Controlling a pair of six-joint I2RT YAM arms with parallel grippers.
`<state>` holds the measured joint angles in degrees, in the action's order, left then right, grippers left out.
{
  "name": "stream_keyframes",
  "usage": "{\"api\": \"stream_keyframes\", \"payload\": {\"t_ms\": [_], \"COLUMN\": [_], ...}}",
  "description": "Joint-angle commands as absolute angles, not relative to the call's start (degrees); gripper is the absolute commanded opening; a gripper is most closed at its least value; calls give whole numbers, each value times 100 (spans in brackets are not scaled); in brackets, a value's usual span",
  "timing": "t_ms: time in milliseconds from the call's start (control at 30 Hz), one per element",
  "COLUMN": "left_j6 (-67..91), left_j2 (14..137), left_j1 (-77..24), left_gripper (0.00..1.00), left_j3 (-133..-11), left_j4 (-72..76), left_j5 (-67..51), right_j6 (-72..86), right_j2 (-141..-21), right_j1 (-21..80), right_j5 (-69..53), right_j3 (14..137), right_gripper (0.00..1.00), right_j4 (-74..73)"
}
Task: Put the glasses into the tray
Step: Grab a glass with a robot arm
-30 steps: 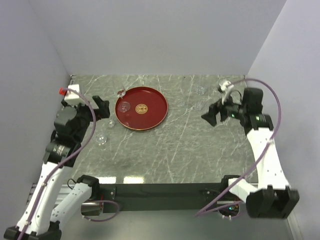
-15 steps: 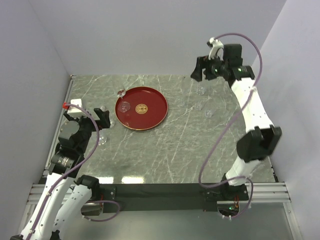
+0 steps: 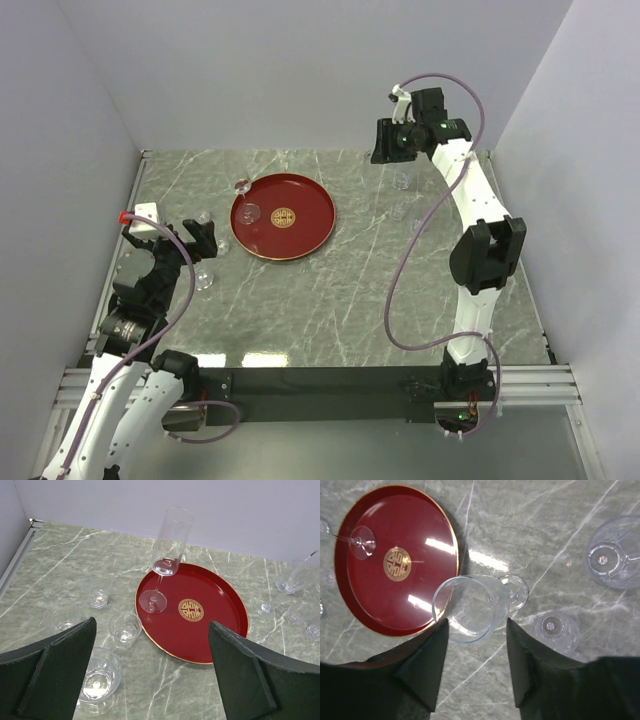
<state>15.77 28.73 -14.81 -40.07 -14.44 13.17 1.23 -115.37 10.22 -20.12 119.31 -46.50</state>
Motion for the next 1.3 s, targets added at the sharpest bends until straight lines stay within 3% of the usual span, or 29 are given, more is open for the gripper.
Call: {"api": "stream_keyframes", "payload": {"t_ms": [0,567,1267], "left_j6": [1564,1573,1564], "left_j2": [2856,2857,2725], "left_j1": [-1459,-1459,-1459], "left_gripper": [99,100,99], "left_j3": [-3990,-3973,-3946], "left_j4": [-1239,-1204,-1151], "left_j5": [1327,1222,1274], "right_j6": [158,-113,-588], "right_j2": [-11601,-11821,-10899], "right_j1": [1063,1239,1617], "right_j5": [-1636,-1160,-967], "right_j3": [12349,12604,12823], "right_gripper": [54,1,0], "right_j4": [-4702,-4825,-3955]}}
